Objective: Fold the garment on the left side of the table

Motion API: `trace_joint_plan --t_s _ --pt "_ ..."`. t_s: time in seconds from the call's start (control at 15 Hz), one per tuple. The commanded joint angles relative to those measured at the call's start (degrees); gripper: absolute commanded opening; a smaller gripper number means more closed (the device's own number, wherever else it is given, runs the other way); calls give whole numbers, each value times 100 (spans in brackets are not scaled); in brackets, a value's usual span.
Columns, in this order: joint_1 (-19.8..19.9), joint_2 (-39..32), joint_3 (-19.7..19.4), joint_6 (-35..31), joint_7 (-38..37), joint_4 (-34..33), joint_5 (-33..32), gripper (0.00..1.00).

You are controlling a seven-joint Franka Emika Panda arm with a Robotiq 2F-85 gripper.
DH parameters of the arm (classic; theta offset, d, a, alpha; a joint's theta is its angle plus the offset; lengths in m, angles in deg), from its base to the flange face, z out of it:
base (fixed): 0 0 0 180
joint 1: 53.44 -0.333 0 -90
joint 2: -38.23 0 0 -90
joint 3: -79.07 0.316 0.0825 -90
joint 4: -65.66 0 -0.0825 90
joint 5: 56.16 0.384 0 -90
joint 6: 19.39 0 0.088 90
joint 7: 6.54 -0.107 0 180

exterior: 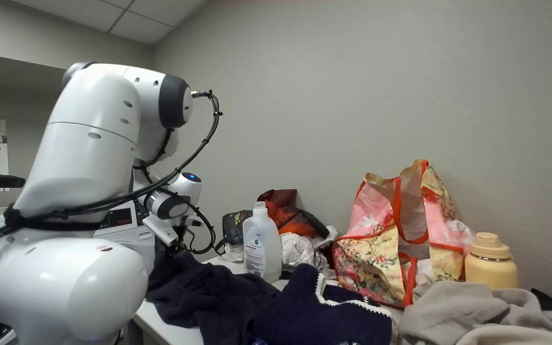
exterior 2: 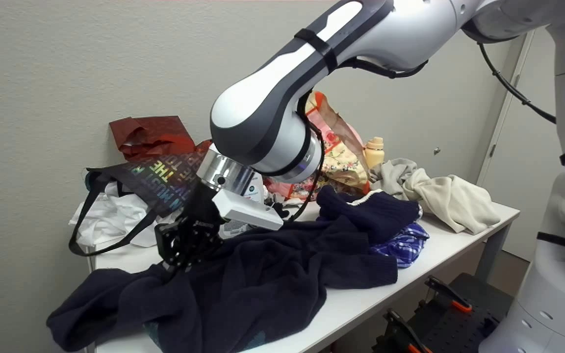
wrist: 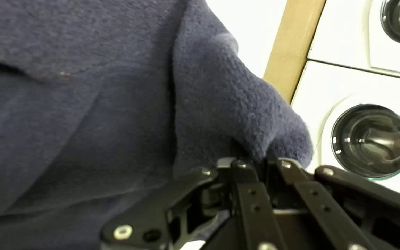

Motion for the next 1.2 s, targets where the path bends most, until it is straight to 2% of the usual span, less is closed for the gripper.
trace_joint_plan --t_s 0.0,0.27,0.6,0.87,1.13 --pt "266 684 -16 -155 251 652 591 3" --pt "205 1350 -302 -106 189 1059 762 3" --pt "-40 2241 -681 -104 -339 1719 513 3" --pt "-146 2886 -881 -138 -1000 2340 177 3" --pt "-54 3433 -994 -100 -1779 2918 -468 3"
